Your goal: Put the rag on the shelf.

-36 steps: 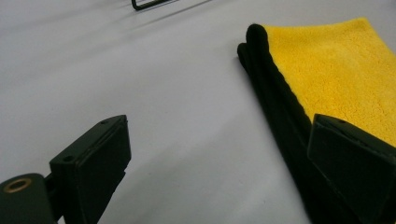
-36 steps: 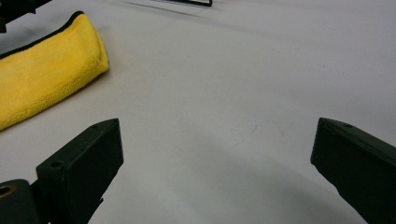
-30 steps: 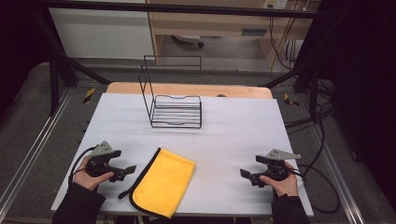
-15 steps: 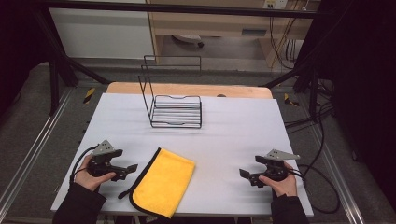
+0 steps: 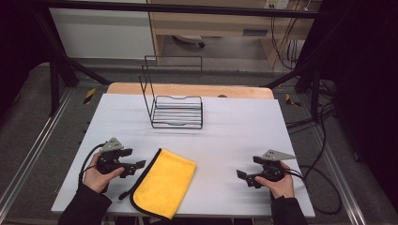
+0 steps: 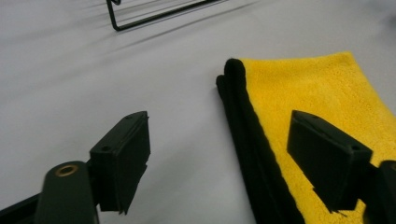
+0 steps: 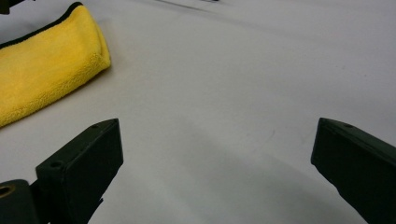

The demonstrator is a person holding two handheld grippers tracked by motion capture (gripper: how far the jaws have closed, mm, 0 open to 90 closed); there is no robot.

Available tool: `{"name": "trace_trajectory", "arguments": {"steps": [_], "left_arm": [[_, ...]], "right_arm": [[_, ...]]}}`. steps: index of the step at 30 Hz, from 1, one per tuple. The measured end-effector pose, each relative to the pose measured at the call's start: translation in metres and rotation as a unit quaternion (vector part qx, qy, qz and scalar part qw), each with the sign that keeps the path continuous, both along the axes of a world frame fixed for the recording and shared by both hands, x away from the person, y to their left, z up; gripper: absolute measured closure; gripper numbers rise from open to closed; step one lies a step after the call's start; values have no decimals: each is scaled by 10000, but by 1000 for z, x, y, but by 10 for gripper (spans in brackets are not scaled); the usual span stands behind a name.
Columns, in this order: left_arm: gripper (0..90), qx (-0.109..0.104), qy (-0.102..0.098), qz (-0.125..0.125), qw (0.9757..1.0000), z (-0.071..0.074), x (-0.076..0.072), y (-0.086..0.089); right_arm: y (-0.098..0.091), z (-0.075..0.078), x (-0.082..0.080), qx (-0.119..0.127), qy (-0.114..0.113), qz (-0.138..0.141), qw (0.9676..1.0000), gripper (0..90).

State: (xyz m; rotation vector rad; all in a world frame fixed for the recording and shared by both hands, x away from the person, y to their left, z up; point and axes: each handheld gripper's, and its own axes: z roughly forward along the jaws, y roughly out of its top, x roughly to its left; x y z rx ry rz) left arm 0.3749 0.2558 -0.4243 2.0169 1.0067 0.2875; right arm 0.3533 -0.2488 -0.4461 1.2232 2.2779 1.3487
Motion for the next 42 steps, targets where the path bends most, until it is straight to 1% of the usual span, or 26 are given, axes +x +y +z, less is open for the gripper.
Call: {"name": "trace_trajectory", "arguments": {"steps": [4,7,9,10,13,14,18,20,21,23,24,26,30,32,34,36,38,39,40,42], "left_arm": [[297,77,112,44,9999,-5,1,-9],[351,124,190,30,9997,-9,0,-14],[393,137,209,32,9997,-11,0,-16],[418,141,340,-11,9993,-14,-1,-18],[475,154,519,-56,9985,-18,-2,-21],[494,183,540,-71,9984,-19,-3,-22],[587,138,628,-122,9979,-20,-4,-24],[630,134,641,-143,9977,-20,-5,-25],[643,153,633,-136,9978,-20,-5,-25],[660,107,685,-148,9975,-22,-5,-26],[666,106,688,-145,9975,-22,-5,-27],[671,101,719,-148,9973,-23,-5,-27],[689,115,768,-145,9969,-23,-5,-28],[696,113,779,-155,9968,-24,-5,-28],[702,115,750,-161,9970,-24,-6,-29],[708,136,726,-175,9971,-24,-6,-29],[718,140,715,-188,9972,-24,-7,-30],[722,152,707,-196,9972,-24,-7,-30],[726,168,700,-203,9972,-24,-7,-30],[736,179,698,-220,9972,-24,-7,-31]], "right_arm": [[6,-2,0,-8,83,26,10000,27],[10,-2,1,-31,103,34,9999,28],[13,-2,1,-54,102,58,9999,28],[14,-2,1,-46,111,67,9999,28],[19,0,0,-51,115,94,9999,29],[22,1,-1,-41,106,109,9999,29],[33,3,-2,-58,85,182,9998,33],[40,3,-3,-39,125,212,9997,34],[44,4,-3,-69,122,241,9996,35],[51,3,-3,-112,101,306,9994,36],[55,3,-3,-116,136,330,9993,36],[63,3,-3,-137,125,385,9991,40],[76,3,-2,-170,84,414,9990,47],[83,2,-1,-111,105,392,9991,48],[90,2,1,-122,69,402,9991,49],[99,3,4,-74,53,405,9991,50],[108,4,6,-85,65,434,9990,47],[112,4,7,-100,107,455,9989,45],[117,4,9,-111,81,464,9988,44],[125,4,11,-99,106,478,9987,40]]}}
